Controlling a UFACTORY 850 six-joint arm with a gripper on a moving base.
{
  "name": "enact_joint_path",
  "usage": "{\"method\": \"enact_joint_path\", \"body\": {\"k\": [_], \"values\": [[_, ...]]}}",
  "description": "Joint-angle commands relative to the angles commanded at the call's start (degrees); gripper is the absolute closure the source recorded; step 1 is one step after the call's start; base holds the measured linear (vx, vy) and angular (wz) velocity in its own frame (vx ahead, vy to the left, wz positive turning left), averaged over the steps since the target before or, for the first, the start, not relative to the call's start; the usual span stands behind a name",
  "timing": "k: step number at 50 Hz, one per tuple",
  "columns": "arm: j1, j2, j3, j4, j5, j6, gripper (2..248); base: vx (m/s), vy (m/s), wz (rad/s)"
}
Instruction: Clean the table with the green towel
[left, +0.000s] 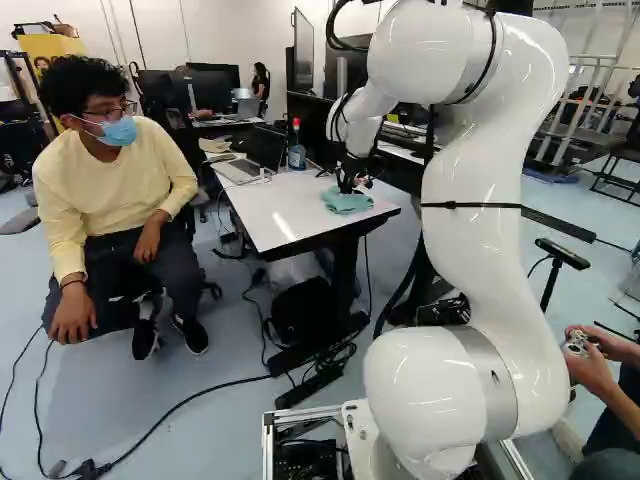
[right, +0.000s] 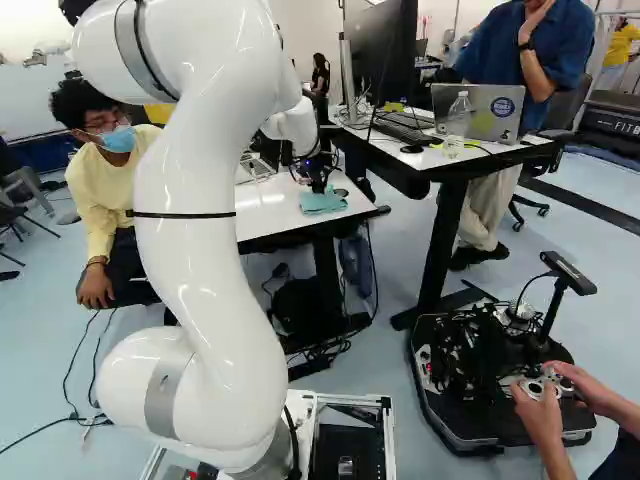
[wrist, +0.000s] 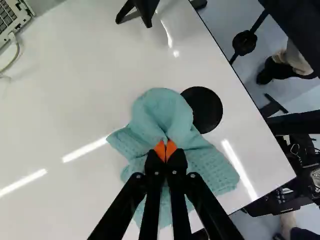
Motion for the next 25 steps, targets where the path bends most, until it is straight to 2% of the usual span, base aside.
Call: {"method": "enact_joint_path", "body": {"k": [25], "values": [[0.0, 3.5, 0.7, 0.0, 0.0, 0.0, 225, 0.0, 0.0, 0.0]]}}
